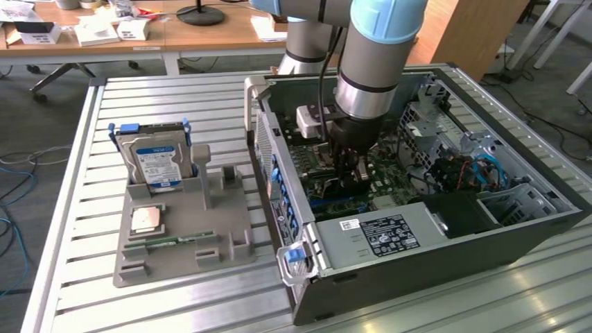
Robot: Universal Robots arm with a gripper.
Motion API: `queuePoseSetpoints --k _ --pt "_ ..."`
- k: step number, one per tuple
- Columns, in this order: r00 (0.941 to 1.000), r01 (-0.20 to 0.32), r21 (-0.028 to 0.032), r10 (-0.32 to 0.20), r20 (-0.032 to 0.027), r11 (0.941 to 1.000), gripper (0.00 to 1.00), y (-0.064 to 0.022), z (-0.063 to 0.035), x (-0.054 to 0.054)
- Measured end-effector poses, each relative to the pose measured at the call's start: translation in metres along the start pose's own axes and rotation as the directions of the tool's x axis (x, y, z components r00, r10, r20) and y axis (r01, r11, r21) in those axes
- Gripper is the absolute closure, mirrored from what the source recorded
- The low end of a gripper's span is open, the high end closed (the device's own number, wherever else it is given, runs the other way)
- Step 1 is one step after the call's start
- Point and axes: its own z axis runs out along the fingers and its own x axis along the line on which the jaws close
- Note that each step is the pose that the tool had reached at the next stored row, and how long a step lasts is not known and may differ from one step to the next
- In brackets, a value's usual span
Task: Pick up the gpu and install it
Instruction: 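Insert the gpu into the slot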
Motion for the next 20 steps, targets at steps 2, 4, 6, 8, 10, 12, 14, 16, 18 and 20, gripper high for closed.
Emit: queuePoseSetpoints --k 2,4,6,8,10,12,14,16,18,20 --pt "1.0 0.0 0.0001 0.0 0.0 1.0 0.74 0.0001 0.0 0.0" --pt "1.0 0.0 0.0 0.0 0.0001 1.0 0.74 0.0001 0.0001 0.0" --pt "1.0 0.0 0.0 0.0 0.0 1.0 0.74 0.0001 0.0001 0.0" --pt "1.0 0.0 -0.0004 0.0 -0.0008 1.0 0.74 0.0001 0.0 0.0" --pt "1.0 0.0 -0.0007 0.0 -0.0013 1.0 0.74 0.0001 0.0 0.0" --pt "1.0 0.0 -0.001 0.0 -0.0017 1.0 0.74 0.0001 -0.0001 0.0" --pt "1.0 0.0 -0.0014 0.0 -0.0015 1.0 0.74 0.0001 -0.0004 -0.0001" --pt "1.0 0.0 -0.0019 0.0 -0.0015 1.0 0.74 0.0001 -0.0009 -0.0001" --pt "1.0 0.0 -0.0024 0.0 -0.0017 1.0 0.74 0.0001 -0.0016 0.0" --pt "1.0 0.0 -0.0027 0.0 -0.0016 1.0 0.74 0.0001 -0.0021 -0.0001"
